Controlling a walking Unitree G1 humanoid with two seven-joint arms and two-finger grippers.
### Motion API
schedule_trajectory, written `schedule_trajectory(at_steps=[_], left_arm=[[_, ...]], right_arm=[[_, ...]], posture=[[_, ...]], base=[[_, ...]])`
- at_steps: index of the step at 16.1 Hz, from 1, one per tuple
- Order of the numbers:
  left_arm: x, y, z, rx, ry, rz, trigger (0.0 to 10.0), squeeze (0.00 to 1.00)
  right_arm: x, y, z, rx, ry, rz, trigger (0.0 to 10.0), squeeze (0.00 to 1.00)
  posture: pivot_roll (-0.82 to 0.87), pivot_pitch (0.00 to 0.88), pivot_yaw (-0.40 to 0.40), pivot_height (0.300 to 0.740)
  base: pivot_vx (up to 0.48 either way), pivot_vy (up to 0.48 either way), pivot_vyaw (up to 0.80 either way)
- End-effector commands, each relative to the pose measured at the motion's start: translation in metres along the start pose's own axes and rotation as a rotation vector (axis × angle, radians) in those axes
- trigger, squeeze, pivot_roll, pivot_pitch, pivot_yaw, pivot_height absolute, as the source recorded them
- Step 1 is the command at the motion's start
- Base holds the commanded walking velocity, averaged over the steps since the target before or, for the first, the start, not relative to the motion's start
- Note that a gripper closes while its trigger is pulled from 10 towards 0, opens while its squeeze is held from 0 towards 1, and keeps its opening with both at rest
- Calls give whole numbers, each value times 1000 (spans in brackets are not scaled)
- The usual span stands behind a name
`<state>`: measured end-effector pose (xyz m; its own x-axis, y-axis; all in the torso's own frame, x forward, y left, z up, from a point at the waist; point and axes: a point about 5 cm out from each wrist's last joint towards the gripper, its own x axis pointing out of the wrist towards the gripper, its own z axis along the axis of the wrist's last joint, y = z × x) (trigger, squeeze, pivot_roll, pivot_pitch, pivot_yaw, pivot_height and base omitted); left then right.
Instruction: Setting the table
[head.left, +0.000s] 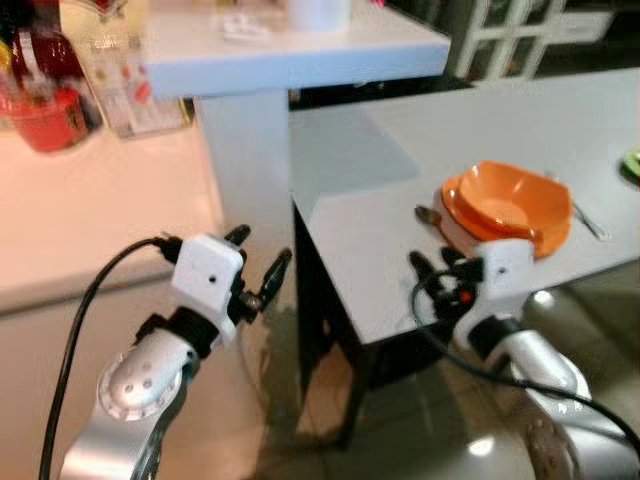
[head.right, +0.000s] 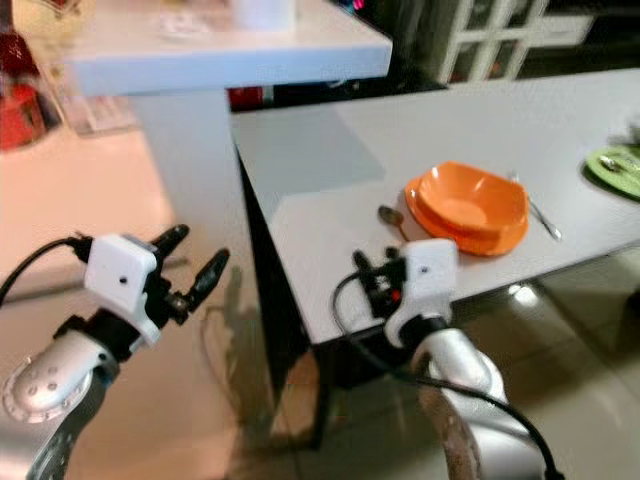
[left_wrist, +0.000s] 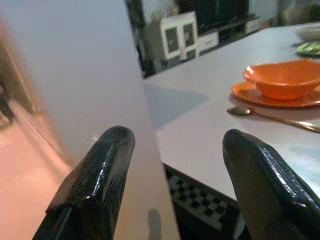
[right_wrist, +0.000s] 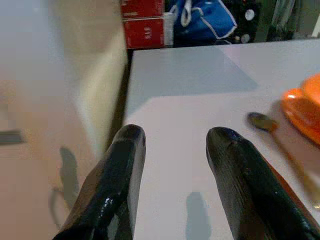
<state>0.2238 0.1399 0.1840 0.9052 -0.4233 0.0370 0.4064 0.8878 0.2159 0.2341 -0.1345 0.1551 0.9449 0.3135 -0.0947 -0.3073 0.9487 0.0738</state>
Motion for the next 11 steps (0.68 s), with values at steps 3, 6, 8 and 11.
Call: schedule_trajectory(at_steps=[3, 6, 8, 11], left_arm=[[3, 10, -4, 28, 24, 62, 10000, 0], [6, 13, -2, 34, 17, 76, 10000, 0], [7, 16, -1, 34, 12, 95, 10000, 0], [2, 19, -2, 41, 21, 111, 10000, 0]], right_arm=[[3, 12, 6, -36, -31, 58, 10000, 0], [4, 15, 9, -70, -44, 91, 10000, 0], [8, 16, 11, -103, -50, 115, 10000, 0], [18, 19, 17, -121, -74, 137, 10000, 0]], posture=[[64, 0, -21, 740], [62, 0, -20, 740], [66, 0, -20, 740], [79, 0, -37, 740]], base=[[0, 480, 0], [0, 480, 0], [0, 480, 0], [0, 475, 0]])
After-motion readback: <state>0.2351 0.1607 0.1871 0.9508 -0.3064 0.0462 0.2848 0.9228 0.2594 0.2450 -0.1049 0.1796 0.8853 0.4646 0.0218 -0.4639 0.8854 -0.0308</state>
